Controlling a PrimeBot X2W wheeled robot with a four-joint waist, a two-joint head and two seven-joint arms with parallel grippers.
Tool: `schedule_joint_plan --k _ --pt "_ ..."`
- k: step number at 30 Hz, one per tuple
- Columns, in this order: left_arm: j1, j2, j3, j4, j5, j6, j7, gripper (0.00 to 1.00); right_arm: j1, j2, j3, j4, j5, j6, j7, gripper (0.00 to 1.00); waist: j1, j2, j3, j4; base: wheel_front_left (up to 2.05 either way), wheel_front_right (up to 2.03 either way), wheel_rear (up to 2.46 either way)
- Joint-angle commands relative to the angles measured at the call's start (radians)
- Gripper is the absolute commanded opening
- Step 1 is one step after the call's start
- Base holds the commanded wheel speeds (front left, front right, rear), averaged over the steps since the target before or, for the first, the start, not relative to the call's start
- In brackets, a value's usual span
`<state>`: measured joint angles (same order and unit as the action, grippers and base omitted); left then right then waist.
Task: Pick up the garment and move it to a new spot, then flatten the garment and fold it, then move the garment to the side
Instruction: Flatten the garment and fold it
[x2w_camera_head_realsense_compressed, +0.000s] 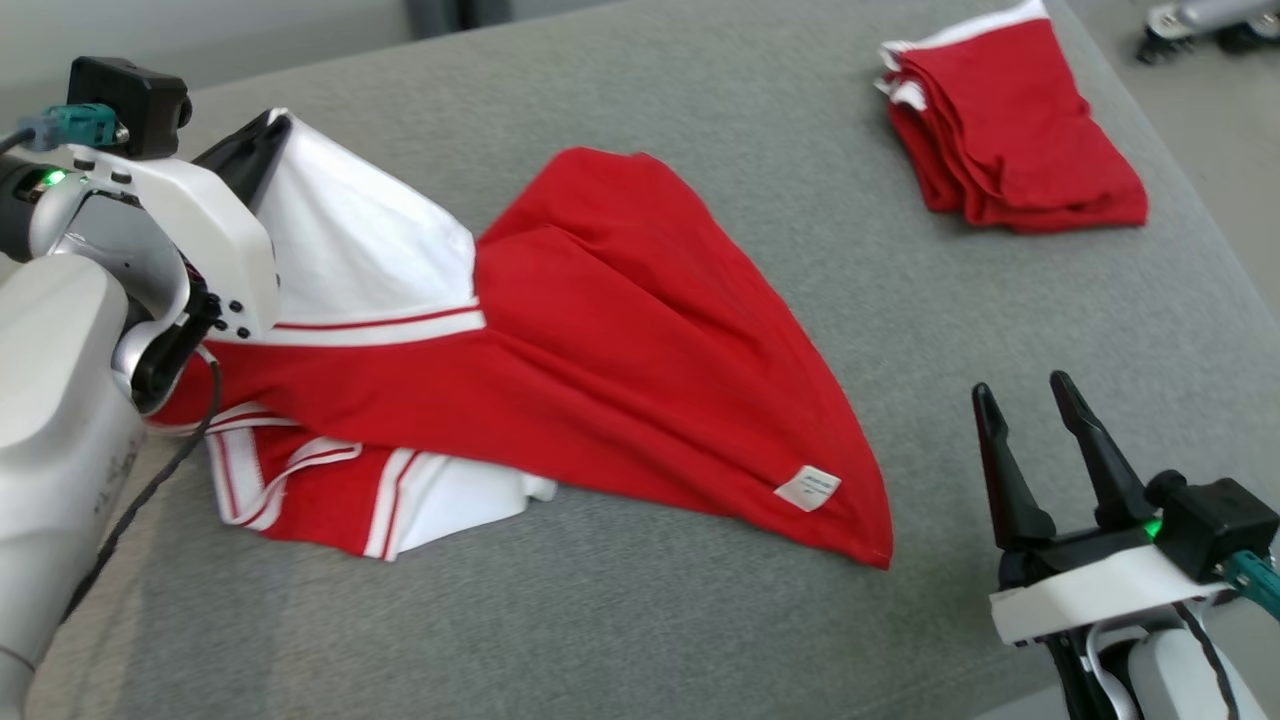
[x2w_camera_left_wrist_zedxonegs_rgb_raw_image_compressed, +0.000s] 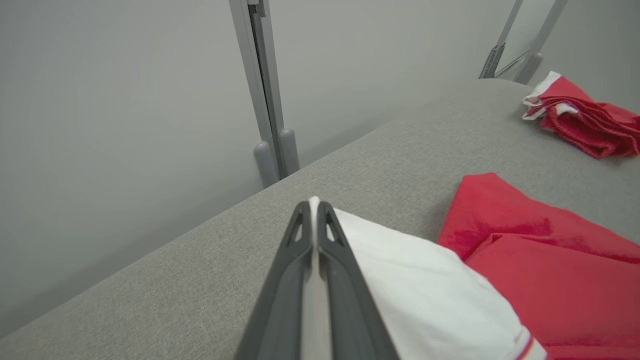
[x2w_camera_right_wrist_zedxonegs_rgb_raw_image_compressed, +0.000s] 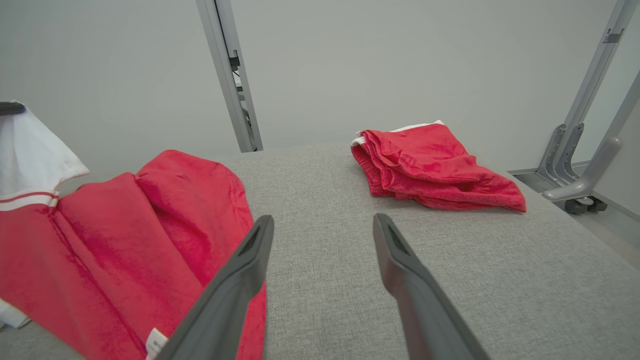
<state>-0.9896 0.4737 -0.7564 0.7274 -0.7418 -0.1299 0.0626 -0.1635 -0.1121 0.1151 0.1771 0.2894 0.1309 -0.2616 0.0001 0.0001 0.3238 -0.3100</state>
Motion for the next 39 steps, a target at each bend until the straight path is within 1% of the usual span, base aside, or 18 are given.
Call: schedule_joint_plan --k 1,4,7,12,16,18,21,23,24,29,31,34,37,38,39 --pt "0.019 0.003 0.006 -0.005 -0.007 -0.001 -0.011 0.00 0.009 -0.011 -0.004 -0.001 -0.008 0.000 -0.005 1.00 -0.0001 -0.0001 -0.044 0.047 0.00 0.00 0.00" --pt "0.074 -0.001 0.021 -0.064 -0.024 0.007 -0.082 0.00 0.035 -0.016 -0.020 -0.001 -0.013 0.000 -0.005 1.00 -0.0001 -0.0001 -0.084 0.100 0.00 0.00 0.00" --pt "0.152 0.006 0.028 -0.146 -0.036 0.032 -0.128 0.00 0.058 -0.021 -0.033 -0.005 -0.017 0.000 -0.005 1.00 -0.0001 -0.0001 -0.117 0.151 0.00 0.00 0.00" --pt "0.328 0.025 0.041 -0.326 -0.056 0.113 -0.189 0.00 0.089 -0.028 -0.043 -0.008 -0.024 0.000 -0.005 1.00 -0.0001 -0.0001 -0.151 0.220 0.00 0.00 0.00" --pt "0.484 0.024 0.026 -0.475 -0.071 0.186 -0.217 0.00 0.115 -0.036 -0.064 -0.008 -0.027 0.000 -0.005 1.00 -0.0001 -0.0001 -0.169 0.273 0.00 0.00 0.00" --pt "0.554 0.024 0.010 -0.525 -0.070 0.217 -0.225 0.00 0.130 -0.040 -0.071 -0.006 -0.029 0.000 -0.005 1.00 -0.0001 -0.0001 -0.177 0.299 0.00 0.00 0.00" --pt "0.642 0.022 0.004 -0.570 -0.094 0.248 -0.237 0.00 0.138 -0.048 -0.074 -0.005 -0.029 0.000 -0.005 1.00 -0.0001 -0.0001 -0.184 0.325 0.00 0.00 0.00" --pt "0.693 0.013 0.006 -0.587 -0.111 0.262 -0.250 0.00 0.142 -0.050 -0.078 -0.002 -0.030 0.000 -0.005 1.00 -0.0001 -0.0001 -0.189 0.337 0.00 0.00 0.00" --pt "0.715 0.018 0.006 -0.589 -0.111 0.270 -0.258 0.00 0.142 -0.051 -0.077 -0.001 -0.030 0.000 -0.005 1.00 -0.0001 -0.0001 -0.191 0.341 0.00 0.00 0.00" --pt "0.807 0.011 0.019 -0.590 -0.148 0.293 -0.283 0.00 0.149 -0.058 -0.067 0.003 -0.030 0.000 -0.005 1.00 -0.0001 -0.0001 -0.202 0.354 0.00 0.00 0.00" --pt "0.848 0.016 0.034 -0.581 -0.166 0.293 -0.296 0.00 0.149 -0.059 -0.068 0.003 -0.028 0.000 -0.005 1.00 -0.0001 -0.0001 -0.205 0.353 0.00 0.00 0.00" --pt "0.906 0.006 0.043 -0.565 -0.177 0.299 -0.309 0.00 0.155 -0.058 -0.071 0.002 -0.025 0.000 -0.005 1.00 -0.0001 -0.0001 -0.209 0.353 0.00 0.00 0.00" --pt "0.933 -0.011 0.047 -0.538 -0.182 0.279 -0.318 0.00 0.164 -0.058 -0.074 0.005 -0.025 0.000 -0.005 1.00 -0.0001 -0.0001 -0.212 0.359 0.00 0.00 0.00" --pt "0.937 -0.017 0.048 -0.526 -0.178 0.277 -0.319 0.59 0.167 -0.058 -0.075 0.007 -0.025 0.000 -0.005 1.00 -0.0001 -0.0001 -0.214 0.360 0.00 0.00 0.00" --pt "0.938 -0.023 0.052 -0.515 -0.172 0.273 -0.321 1.00 0.169 -0.059 -0.075 0.009 -0.026 0.000 -0.005 1.00 -0.0001 -0.0001 -0.216 0.360 0.00 0.00 0.00"
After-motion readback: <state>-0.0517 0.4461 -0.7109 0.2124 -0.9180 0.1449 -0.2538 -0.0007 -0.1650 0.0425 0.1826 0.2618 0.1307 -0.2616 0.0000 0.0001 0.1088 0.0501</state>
